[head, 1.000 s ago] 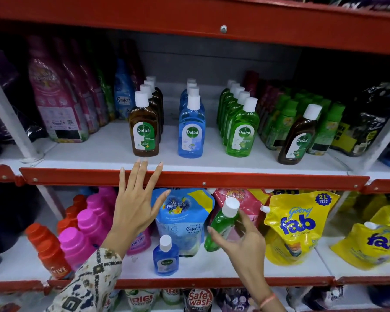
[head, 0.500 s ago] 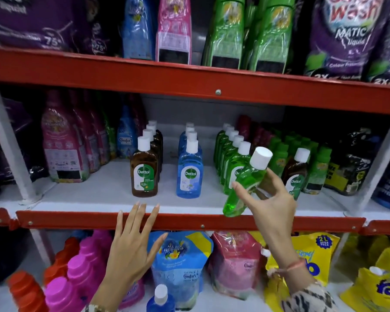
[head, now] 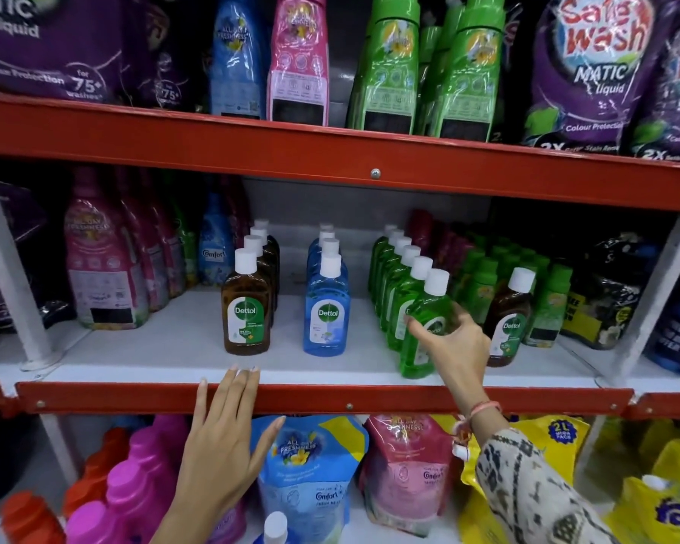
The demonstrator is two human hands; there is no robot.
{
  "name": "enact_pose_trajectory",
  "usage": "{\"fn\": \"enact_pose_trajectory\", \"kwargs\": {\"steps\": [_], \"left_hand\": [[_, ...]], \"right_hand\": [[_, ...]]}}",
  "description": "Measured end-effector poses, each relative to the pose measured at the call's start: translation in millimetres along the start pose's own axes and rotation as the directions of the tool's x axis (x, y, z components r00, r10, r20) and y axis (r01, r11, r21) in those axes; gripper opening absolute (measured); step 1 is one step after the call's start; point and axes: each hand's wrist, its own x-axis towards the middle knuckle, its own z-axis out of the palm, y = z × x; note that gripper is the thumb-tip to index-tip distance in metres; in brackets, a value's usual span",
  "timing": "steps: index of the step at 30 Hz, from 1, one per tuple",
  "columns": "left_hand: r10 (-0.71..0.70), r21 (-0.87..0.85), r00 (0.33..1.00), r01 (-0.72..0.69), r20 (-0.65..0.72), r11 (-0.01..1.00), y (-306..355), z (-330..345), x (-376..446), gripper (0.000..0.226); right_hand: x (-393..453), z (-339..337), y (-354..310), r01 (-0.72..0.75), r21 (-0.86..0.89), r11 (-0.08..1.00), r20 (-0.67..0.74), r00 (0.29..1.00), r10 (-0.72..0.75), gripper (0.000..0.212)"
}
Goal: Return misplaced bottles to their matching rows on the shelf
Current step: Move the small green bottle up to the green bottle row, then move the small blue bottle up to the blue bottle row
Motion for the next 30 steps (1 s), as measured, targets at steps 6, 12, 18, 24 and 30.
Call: {"fn": "enact_pose_trajectory", "kwargs": {"steps": [6, 12, 18, 24, 30], "left_hand": [[-0.008, -0.004, 0.993, 0.008, -0.122, 1.000, -5.1, -18.0, 48.9, 0.075], [0.044, 0.027, 0.968, -0.039, -0.247, 0.999, -7.1, -42.4, 104.8, 0.068], [0.030, 0.063, 0.941, -0.009, -0.337, 0.998, -18.7, -64.2, 152.7, 0.072], [0.065, 0.087, 0.917, -0.033, -0.393, 0.996, -15.2, -79.3, 175.1, 0.065], [0.057, 0.033, 0.895, -0.048, -0.443, 0.998, 7.0, -74.1, 169.5, 0.060]], "right_hand": [[25.6, -4.2, -37.8, 0.148, 0.088, 0.985, -0.040, 0.989, -0.145, 0.099], [0.7, -3.2, -69.0, 0.497, 0.158, 0.853, -0.379, 0.829, -0.412, 0.067], [-34.3, 39.1, -54.8, 0.508, 0.242, 0.827, -0.273, 0.853, -0.445, 0.062], [-72.7, 95.8, -22.0, 0.321, 0.219, 0.921, 0.059, 0.938, -0.341, 0.091], [-107.1, 125.6, 7.4, 0.000, 0.129, 0.992, 0.199, 0.980, -0.026, 0.110]]}}
